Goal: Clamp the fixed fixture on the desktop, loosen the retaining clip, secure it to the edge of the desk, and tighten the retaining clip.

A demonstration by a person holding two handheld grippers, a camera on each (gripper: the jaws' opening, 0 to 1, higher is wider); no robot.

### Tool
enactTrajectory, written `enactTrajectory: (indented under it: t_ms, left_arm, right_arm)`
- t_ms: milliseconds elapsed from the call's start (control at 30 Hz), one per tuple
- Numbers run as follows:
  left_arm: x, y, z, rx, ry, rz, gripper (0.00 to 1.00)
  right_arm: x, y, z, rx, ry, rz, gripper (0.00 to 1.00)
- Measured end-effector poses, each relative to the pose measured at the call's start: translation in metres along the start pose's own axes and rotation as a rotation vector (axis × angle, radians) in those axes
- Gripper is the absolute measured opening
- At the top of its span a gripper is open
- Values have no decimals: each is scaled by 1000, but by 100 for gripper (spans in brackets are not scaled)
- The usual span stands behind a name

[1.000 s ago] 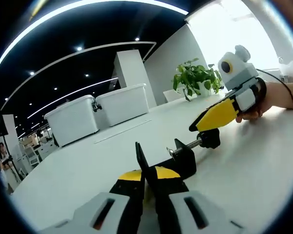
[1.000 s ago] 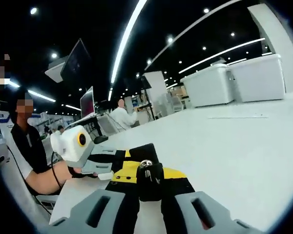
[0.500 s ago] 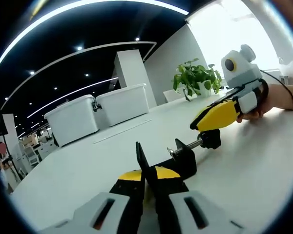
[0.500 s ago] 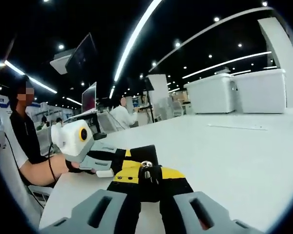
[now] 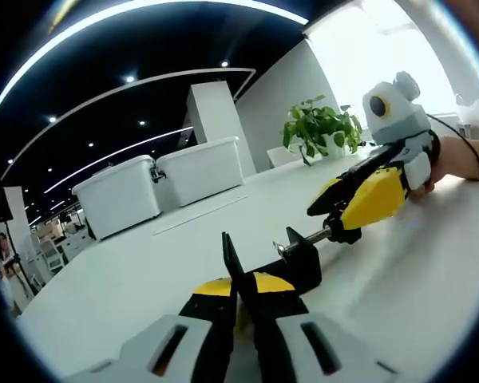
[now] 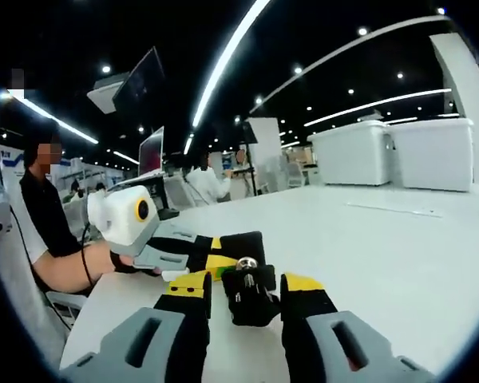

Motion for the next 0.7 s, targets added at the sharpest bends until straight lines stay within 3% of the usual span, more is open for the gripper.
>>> enactTrajectory:
  t_ms: [133, 167, 367, 467, 633, 700]
  left_arm:
    - [0, 0, 1, 2, 2, 0, 7]
    - [0, 0, 1, 4, 3, 0, 7]
    - [0, 0, 0, 5, 5, -1, 7]
    - [-1, 0, -1, 5, 5, -1, 7]
    - [-3, 0, -2, 4, 4, -1, 7]
    - [-3, 1, -2, 4, 3, -1, 7]
  right_arm:
    - [2, 1, 9, -50, 64, -9, 24]
    - [2, 0, 10, -84, 40, -4, 24]
    - [3, 0, 10, -5, 42, 1, 23]
    - [3, 0, 7, 122, 49, 16, 22]
    - [3, 3, -2, 414, 88, 23, 21]
    - [2, 3, -6, 446, 99, 17, 21]
Point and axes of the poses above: the point that each gripper's makers call its tool centre point, and the gripper's own axes: x roughly backward along the fingers, z roughly to its right, y roughly out of its underside, the point moved 9 cm from there along x, roughly backward along the fingers
